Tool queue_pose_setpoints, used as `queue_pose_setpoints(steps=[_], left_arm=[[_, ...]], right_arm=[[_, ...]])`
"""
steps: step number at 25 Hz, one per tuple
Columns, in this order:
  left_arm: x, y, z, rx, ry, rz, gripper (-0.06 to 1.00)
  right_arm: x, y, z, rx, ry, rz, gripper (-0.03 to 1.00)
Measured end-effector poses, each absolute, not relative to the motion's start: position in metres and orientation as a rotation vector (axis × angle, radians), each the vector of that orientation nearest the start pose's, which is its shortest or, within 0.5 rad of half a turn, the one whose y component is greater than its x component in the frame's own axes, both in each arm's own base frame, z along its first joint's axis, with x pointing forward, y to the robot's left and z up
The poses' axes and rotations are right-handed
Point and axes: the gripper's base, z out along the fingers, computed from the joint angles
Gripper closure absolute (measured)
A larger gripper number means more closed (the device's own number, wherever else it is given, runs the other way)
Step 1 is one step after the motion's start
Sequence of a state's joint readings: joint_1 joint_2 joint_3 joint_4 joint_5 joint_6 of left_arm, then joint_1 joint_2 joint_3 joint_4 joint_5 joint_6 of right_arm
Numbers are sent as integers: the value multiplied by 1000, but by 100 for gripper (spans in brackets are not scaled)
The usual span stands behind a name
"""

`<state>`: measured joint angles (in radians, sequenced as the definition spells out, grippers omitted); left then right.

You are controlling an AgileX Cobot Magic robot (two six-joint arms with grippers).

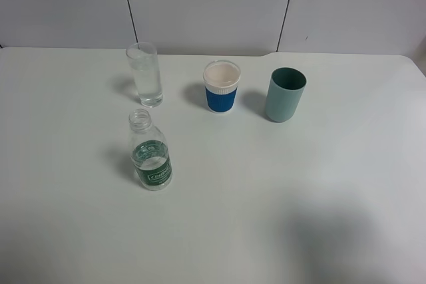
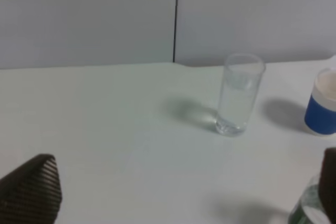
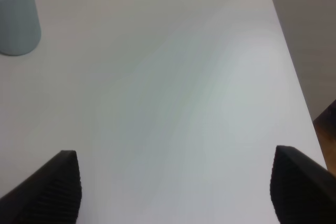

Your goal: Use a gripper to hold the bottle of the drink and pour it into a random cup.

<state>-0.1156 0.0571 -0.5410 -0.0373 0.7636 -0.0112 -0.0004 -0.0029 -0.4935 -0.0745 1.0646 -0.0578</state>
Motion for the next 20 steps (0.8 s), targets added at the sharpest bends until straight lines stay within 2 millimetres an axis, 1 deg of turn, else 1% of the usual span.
queue_pose_setpoints(steps=[2, 4, 13, 20], left_arm=[[2, -2, 310, 88, 1738, -129, -5], [-1, -1, 308, 90, 1739, -117, -5], [-3, -3, 298, 96, 1852, -147, -5], [-4, -3, 296, 96, 1877, -150, -5]], right_arm=[[-5, -6, 275, -55, 2051, -126, 23], [-5, -6, 275, -55, 2051, -126, 23], [-5, -6, 275, -55, 2051, -126, 23], [-5, -6, 275, -55, 2051, -126, 23]])
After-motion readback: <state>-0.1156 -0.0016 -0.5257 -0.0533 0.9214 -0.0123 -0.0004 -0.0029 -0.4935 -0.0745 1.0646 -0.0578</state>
